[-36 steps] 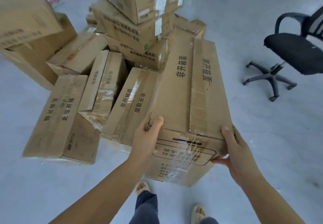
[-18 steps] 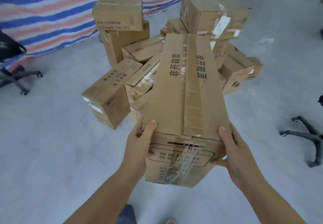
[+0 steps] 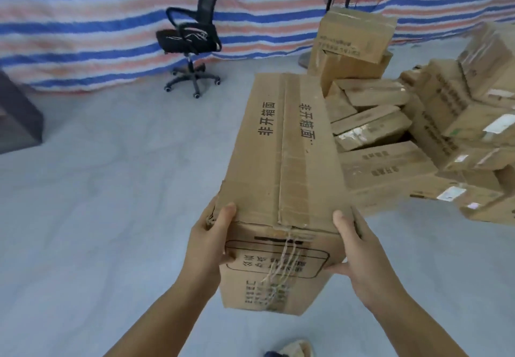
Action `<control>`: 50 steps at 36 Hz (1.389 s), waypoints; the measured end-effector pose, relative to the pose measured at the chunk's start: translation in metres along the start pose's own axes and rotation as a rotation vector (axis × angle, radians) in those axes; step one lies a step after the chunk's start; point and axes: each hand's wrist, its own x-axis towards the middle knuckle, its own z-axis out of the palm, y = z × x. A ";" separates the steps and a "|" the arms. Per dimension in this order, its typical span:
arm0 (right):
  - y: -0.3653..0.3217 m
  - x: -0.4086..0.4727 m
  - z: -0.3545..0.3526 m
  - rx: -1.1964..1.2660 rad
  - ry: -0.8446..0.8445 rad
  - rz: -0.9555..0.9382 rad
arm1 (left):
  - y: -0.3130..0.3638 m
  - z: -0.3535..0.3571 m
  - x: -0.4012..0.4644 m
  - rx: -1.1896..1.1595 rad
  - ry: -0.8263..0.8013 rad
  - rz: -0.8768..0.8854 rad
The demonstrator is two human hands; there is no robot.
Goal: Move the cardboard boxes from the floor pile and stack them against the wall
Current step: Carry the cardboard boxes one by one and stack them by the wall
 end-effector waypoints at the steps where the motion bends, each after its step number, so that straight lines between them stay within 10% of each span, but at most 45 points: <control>1: 0.003 -0.008 0.020 -0.034 -0.036 -0.008 | -0.002 -0.025 -0.004 -0.018 0.038 0.008; 18: 0.080 -0.137 0.349 -0.440 -0.715 -0.040 | -0.024 -0.371 -0.111 -0.296 0.710 0.020; 50: 0.140 -0.241 0.811 -0.964 -1.604 -0.116 | -0.010 -0.665 -0.097 -0.898 1.558 0.065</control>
